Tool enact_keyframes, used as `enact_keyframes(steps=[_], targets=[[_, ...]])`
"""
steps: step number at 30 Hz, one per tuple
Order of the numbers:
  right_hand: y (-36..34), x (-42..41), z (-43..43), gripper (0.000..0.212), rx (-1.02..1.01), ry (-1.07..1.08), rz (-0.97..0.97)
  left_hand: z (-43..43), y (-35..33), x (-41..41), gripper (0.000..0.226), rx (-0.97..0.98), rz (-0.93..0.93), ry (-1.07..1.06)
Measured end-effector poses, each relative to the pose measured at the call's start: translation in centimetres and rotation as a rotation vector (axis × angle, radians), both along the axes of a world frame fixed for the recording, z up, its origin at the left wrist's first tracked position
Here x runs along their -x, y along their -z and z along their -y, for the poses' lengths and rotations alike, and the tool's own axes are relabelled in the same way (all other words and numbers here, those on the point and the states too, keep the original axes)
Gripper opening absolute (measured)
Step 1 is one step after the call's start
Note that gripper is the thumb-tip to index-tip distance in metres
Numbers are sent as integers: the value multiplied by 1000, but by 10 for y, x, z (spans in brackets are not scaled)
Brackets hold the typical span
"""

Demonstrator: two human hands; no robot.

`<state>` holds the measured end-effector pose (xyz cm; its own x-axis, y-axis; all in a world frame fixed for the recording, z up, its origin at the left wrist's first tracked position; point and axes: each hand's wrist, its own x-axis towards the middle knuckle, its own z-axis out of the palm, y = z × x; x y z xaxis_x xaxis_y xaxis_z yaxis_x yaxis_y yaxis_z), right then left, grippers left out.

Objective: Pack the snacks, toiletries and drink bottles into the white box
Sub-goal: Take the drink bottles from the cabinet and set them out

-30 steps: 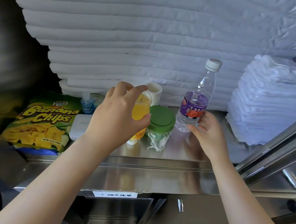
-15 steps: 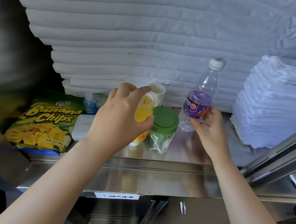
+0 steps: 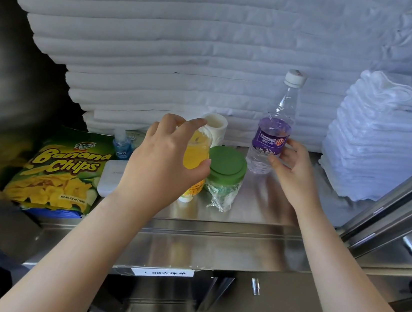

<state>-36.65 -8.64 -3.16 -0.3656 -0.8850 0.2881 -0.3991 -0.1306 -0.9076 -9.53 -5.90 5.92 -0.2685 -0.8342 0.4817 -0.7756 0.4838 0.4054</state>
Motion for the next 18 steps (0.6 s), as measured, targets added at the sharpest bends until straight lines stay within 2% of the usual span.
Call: enact_keyframes(steps=[7, 18], targets=[[-5, -13, 6, 41, 20, 116, -179, 0, 0, 0, 61, -6, -10, 3], [-7, -23, 28, 43, -1, -56, -39, 2, 0, -1, 61, -10, -10, 13]])
